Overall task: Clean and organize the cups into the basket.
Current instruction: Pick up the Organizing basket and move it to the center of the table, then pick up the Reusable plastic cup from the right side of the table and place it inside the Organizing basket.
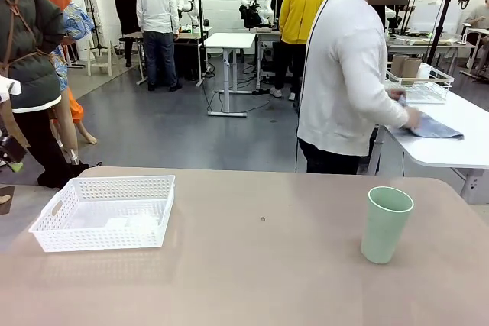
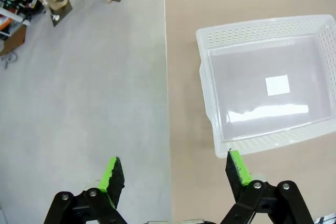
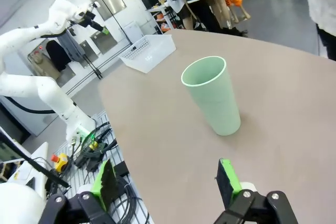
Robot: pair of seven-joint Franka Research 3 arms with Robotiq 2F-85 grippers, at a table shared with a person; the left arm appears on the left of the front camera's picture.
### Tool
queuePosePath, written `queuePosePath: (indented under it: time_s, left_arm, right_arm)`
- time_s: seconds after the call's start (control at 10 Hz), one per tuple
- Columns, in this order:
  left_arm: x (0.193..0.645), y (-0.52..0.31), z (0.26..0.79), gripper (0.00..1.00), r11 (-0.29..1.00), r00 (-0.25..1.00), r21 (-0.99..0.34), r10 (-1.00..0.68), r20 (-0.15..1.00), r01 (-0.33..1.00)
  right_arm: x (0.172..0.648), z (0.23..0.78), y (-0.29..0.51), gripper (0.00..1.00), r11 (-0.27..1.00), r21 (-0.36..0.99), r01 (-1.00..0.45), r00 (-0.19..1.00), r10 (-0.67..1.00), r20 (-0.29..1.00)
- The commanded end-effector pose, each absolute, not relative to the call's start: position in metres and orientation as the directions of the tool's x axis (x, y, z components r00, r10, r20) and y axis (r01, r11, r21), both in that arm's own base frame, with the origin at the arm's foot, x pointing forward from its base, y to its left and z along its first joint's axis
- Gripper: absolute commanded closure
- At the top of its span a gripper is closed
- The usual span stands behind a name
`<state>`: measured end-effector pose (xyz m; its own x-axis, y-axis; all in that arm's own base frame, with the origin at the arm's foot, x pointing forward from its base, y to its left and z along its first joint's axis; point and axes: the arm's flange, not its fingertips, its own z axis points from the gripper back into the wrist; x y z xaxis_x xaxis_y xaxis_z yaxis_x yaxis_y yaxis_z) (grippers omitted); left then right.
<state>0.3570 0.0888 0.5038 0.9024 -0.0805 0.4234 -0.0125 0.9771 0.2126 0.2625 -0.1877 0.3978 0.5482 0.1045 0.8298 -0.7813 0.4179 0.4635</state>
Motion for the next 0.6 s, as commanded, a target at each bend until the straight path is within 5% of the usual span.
queuePosePath:
  time_s: [0.0, 0.5]
  left_arm:
    - [0.365, 0.085, 0.488, 0.0, 0.983, 0.904, 0.175, -0.019, 0.427, -0.061]
    - [0.362, 0.088, 0.496, 0.0, 0.981, 0.908, 0.192, -0.049, 0.415, -0.035]
  right_arm:
    - [0.261, 0.404, -0.187, 0.0, 0.422, 0.45, -0.787, 0.537, 0.11, 0.836]
    - [0.261, 0.404, -0.187, 0.0, 0.422, 0.45, -0.787, 0.537, 0.11, 0.836]
